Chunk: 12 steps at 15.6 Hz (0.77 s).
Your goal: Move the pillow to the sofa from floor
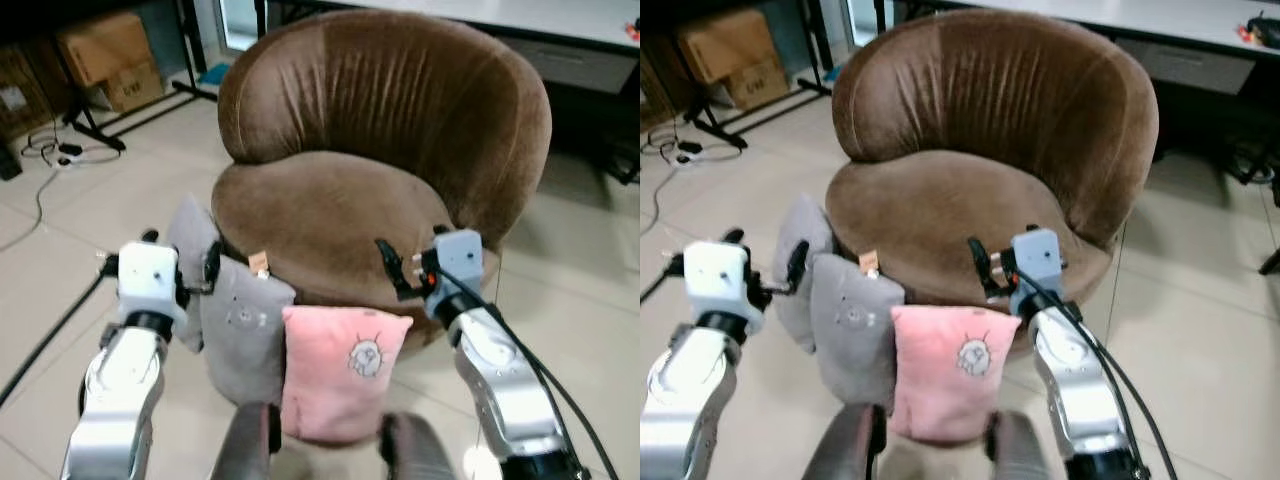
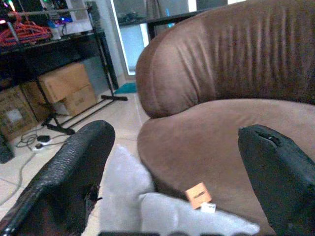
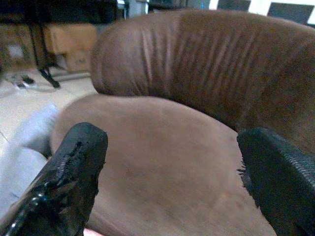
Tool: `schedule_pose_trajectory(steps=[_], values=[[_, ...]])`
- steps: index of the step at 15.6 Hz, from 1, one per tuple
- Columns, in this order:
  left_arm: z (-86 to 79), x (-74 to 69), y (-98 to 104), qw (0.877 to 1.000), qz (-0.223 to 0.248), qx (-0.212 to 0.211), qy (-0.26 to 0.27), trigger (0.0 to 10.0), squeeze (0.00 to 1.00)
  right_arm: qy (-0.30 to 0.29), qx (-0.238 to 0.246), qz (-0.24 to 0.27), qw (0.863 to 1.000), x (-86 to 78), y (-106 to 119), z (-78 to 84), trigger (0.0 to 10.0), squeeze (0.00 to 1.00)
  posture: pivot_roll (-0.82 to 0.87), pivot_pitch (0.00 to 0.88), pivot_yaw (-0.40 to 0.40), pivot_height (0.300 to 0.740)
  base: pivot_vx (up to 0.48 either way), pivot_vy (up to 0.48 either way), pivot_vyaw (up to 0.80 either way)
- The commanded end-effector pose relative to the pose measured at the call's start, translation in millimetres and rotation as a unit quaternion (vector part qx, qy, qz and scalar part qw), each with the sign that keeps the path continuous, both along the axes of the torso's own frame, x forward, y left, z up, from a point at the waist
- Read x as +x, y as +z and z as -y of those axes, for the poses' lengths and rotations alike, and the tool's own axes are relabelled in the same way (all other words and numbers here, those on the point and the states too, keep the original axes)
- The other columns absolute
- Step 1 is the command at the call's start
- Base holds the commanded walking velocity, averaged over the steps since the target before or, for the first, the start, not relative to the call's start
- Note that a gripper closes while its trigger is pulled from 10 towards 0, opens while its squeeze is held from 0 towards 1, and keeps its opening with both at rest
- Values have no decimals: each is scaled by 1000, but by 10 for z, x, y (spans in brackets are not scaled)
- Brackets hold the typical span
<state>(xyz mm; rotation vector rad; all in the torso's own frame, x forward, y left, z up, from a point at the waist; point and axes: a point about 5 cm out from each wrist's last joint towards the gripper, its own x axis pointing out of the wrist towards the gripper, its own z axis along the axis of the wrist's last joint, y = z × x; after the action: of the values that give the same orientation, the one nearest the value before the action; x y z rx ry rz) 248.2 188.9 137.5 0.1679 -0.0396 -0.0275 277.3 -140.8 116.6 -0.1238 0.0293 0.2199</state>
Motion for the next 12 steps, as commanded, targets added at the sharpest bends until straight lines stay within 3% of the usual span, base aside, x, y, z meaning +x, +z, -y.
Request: schedule_pose_trajectory(steps=[1, 5, 12], values=[[52, 0, -13, 1000, -4, 4, -9, 10000, 0, -17, 0, -1, 1000, 9, -5, 65, 10000, 0, -44, 0, 9, 566, 270, 0, 0], [48, 0, -19, 1000, -5, 6, -8, 10000, 0, -18, 3, 0, 1000, 12, -8, 66, 10000, 0, -44, 0, 9, 566, 242, 0, 0], [42, 15, -28, 1000, -6, 7, -1, 10000, 0, -23, 17, -12, 1000, 21, -32, 68, 10000, 0, -46, 0, 8, 566, 69, 0, 0]])
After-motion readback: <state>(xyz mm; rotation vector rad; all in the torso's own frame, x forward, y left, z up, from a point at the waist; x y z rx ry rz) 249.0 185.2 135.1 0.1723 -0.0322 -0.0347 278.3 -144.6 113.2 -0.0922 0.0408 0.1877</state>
